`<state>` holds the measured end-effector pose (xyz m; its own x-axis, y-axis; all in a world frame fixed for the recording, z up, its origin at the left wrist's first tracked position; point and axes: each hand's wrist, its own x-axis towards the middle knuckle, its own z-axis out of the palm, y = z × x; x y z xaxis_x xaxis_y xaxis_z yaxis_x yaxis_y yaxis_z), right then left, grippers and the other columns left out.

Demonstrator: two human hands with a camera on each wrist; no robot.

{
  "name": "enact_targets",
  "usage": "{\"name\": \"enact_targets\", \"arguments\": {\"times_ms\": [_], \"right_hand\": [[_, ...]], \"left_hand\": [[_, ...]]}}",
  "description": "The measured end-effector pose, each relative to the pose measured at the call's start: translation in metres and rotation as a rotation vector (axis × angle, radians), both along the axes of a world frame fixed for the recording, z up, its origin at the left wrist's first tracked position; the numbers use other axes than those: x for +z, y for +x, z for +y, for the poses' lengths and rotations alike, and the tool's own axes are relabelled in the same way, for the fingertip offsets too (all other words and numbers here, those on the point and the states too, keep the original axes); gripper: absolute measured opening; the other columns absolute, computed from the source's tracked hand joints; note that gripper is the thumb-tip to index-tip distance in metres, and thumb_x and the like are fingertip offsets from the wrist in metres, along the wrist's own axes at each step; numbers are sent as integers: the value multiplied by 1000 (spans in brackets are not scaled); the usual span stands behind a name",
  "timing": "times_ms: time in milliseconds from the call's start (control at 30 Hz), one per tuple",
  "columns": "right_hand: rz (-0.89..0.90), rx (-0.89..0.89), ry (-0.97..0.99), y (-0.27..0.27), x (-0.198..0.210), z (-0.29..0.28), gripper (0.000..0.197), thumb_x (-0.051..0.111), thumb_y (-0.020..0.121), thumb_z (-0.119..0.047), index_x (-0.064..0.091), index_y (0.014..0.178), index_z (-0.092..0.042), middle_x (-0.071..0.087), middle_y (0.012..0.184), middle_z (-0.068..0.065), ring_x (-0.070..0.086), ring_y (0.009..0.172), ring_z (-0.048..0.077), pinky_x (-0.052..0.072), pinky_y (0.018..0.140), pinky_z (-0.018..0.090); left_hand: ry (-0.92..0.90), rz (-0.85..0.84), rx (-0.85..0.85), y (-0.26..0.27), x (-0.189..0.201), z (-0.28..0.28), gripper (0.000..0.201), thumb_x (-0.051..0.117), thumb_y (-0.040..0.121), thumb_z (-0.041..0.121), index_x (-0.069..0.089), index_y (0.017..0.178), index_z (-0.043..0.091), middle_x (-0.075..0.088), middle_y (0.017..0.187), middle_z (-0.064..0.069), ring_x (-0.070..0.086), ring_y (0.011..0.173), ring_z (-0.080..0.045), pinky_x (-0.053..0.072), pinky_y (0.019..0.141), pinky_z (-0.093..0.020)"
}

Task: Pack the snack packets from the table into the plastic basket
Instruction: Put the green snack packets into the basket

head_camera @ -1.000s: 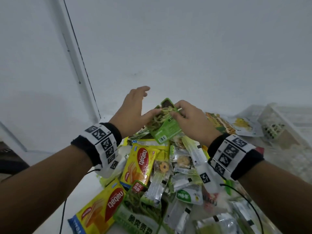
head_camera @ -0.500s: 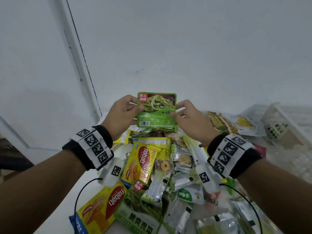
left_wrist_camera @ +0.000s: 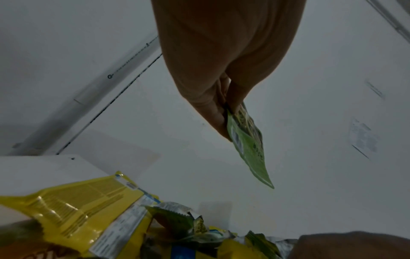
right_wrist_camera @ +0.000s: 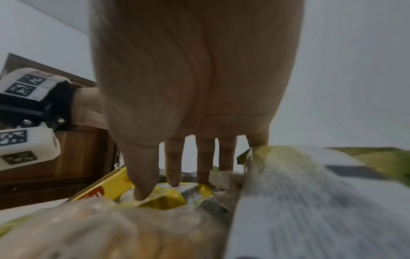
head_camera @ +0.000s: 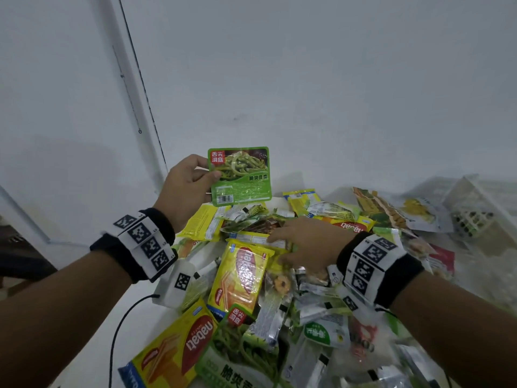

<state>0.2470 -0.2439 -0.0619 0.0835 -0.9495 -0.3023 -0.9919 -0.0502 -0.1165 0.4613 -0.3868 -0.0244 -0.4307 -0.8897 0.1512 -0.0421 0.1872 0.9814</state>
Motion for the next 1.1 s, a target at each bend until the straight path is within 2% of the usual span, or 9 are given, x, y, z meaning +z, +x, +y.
{"name": "enact_targets", "arguments": {"times_ms": [100,167,233,433,567,800,900,1000,1100], "right_hand": [[5,-34,-83,0,2,-8,32,53,101,-46,58,130,-33,54,116,-1,53,112,22,49,94,44],[6,-46,-162,2,2,-18,23,49,102,-31,60,122,-30,52,106,-2,55,105,24,51,87,45],[22,-48,-191,7,3,-29,27,46,102,-23,59,124,-29,53,107,1,55,104,26,52,84,45],[155,-4,-126,23,2,-58,46,50,104,-36,42,148,-45,49,136,4,44,127,30,47,99,48],[217,8,-90,32,-3,-69,41,45,105,-41,46,145,-48,55,127,4,51,118,29,48,93,44],[137,-73,-131,29,6,-60,35,49,102,-42,58,135,-44,57,119,6,54,118,31,50,93,46],[156,-111,-135,27,10,-46,30,47,102,-41,66,125,-35,57,112,7,56,111,31,51,90,46],[129,-164,-177,26,11,-25,29,46,103,-42,68,120,-35,57,111,6,57,108,30,50,85,42],[76,-201,-290,26,8,-1,23,51,100,-41,70,109,-30,56,99,2,57,98,28,50,83,43]], "left_hand": [[-1,-17,8,4,-2,-4,19,62,100,8,53,111,-4,70,104,-29,67,99,-50,53,86,-69],[-4,-22,11,8,-2,-7,19,61,100,8,52,112,-5,71,103,-27,71,94,-44,55,86,-67],[-3,-15,13,11,-3,-12,19,60,101,6,52,113,-6,73,103,-25,74,89,-36,57,85,-63],[7,-12,23,23,-6,-25,22,60,101,8,50,115,-6,73,103,-23,72,96,-41,55,86,-66],[10,-14,16,31,-9,-30,22,61,101,8,51,114,-6,72,103,-26,72,94,-39,57,85,-63],[20,-27,-56,34,-19,-24,17,60,100,4,54,111,-6,71,101,-29,73,84,-28,60,69,-37],[25,0,-51,35,-24,-22,16,60,100,5,54,112,-3,71,100,-24,73,87,-29,62,73,-42],[29,1,-59,38,-25,-20,16,60,101,6,54,113,-1,70,103,-26,73,89,-30,61,74,-43],[26,-31,-98,39,-28,-13,18,61,100,7,54,114,-2,67,110,-33,71,98,-41,60,84,-56]]}}
